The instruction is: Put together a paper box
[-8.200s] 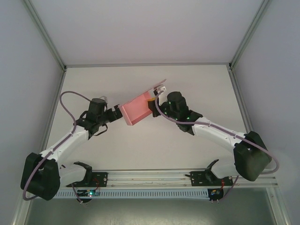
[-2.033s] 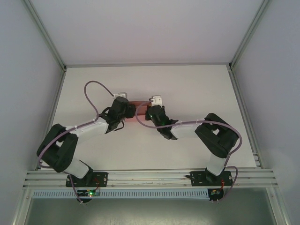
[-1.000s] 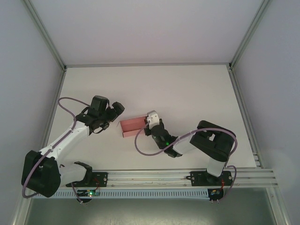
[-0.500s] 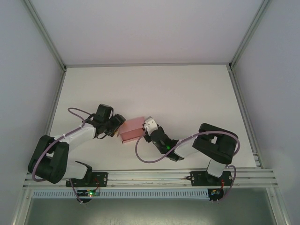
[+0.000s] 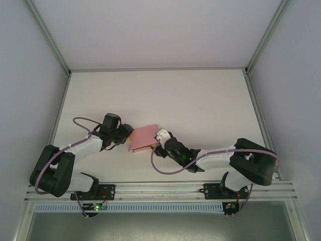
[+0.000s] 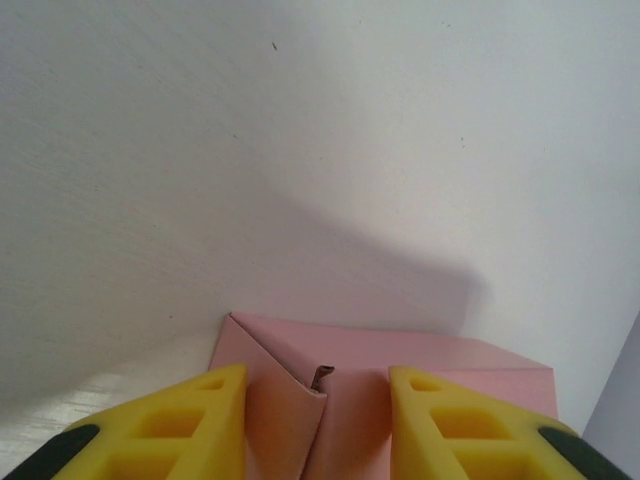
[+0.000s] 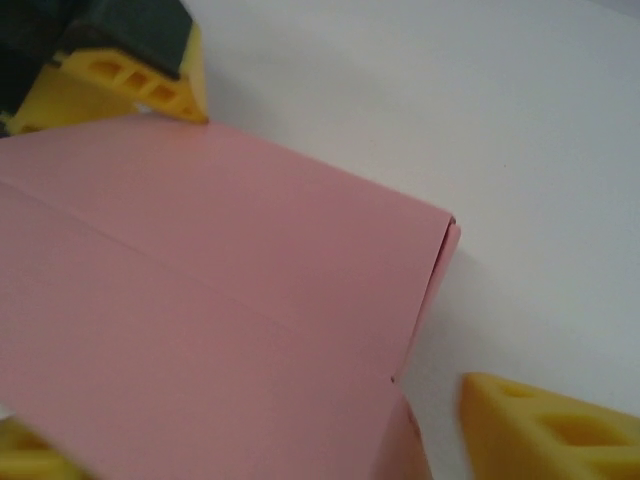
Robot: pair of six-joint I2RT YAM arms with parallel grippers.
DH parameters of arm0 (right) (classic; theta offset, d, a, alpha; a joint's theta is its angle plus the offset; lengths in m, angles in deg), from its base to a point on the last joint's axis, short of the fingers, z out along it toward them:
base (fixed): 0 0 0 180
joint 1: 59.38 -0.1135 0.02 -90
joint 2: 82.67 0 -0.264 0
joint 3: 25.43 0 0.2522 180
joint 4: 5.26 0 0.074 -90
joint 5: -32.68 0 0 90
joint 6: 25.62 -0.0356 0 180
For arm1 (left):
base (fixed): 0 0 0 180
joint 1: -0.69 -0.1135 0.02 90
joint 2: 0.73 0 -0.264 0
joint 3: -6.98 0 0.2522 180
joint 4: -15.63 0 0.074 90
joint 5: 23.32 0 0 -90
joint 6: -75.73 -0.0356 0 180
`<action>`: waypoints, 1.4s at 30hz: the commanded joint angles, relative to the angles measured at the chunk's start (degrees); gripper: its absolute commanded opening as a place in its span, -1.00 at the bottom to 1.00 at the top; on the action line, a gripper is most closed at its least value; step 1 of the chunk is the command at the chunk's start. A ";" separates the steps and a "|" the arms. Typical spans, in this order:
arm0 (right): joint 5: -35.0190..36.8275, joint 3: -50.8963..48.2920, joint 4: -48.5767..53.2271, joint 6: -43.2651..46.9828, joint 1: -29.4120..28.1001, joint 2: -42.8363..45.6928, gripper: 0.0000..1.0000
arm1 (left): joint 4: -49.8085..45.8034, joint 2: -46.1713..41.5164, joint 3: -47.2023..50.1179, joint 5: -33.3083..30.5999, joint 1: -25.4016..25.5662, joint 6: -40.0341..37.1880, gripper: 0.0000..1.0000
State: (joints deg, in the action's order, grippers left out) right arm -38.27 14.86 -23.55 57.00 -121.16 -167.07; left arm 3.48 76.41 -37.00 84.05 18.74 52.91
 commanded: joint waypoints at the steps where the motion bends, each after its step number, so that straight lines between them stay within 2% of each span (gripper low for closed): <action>1: -4.96 -2.09 9.19 -1.08 -0.47 4.42 0.72 | -1.90 0.65 2.33 -3.09 0.81 -3.37 -0.28; 3: -10.09 -3.45 11.85 -1.33 -0.10 6.71 0.96 | -1.61 1.05 2.77 -3.44 0.94 -4.06 -0.30; 8: -18.24 -3.46 18.03 -2.75 0.11 11.80 0.96 | -0.89 1.94 3.50 -2.85 1.44 -7.25 -0.34; 14: -21.50 1.28 27.64 2.18 1.99 23.81 0.96 | -1.28 2.09 3.61 -3.06 1.89 -10.29 -0.34; 15: -21.01 1.87 28.18 2.64 2.56 25.61 0.97 | -1.30 1.96 3.70 -3.30 1.85 -10.65 -0.35; 18: -11.81 2.47 26.47 -3.12 5.49 29.47 0.97 | -0.67 1.32 4.14 -3.74 1.93 -11.01 -0.35; 20: -13.19 2.34 22.52 -8.15 9.60 29.85 0.96 | -0.44 1.25 4.27 -4.15 1.91 -11.10 -0.35; 24: -24.13 6.43 19.21 -17.58 16.26 22.34 0.96 | -0.52 1.67 3.67 -3.24 1.97 -11.98 -0.35; 27: -26.02 12.39 23.04 -20.51 16.90 11.82 0.96 | 0.26 1.96 3.80 -2.98 2.00 -12.36 -0.34; 30: -31.38 17.81 28.54 -21.51 18.62 2.04 0.97 | 0.79 1.96 4.30 -3.26 2.03 -12.14 -0.34; 33: -35.11 18.10 27.05 -23.53 18.89 -3.66 0.91 | 0.37 1.87 4.55 -3.38 2.04 -12.21 -0.34; 36: -39.21 18.04 26.01 -25.15 18.98 -8.59 0.75 | 0.26 1.95 4.64 -3.13 2.18 -12.67 -0.34; 38: -39.08 17.92 26.69 -25.52 19.04 -11.39 0.69 | 0.61 2.13 4.79 -2.75 2.00 -12.84 -0.34; 40: -37.88 17.17 26.70 -25.83 19.54 -13.41 0.47 | 0.98 2.21 4.86 -2.54 2.00 -13.04 -0.34; 42: -37.31 16.36 26.34 -26.50 19.94 -14.40 0.14 | 0.95 2.22 4.66 -2.17 1.98 -13.61 -0.33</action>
State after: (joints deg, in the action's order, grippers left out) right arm -76.28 32.49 0.25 31.73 -101.95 -179.24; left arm 9.05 76.66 -34.64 83.15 19.90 41.37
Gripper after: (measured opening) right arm 0.632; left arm 0.334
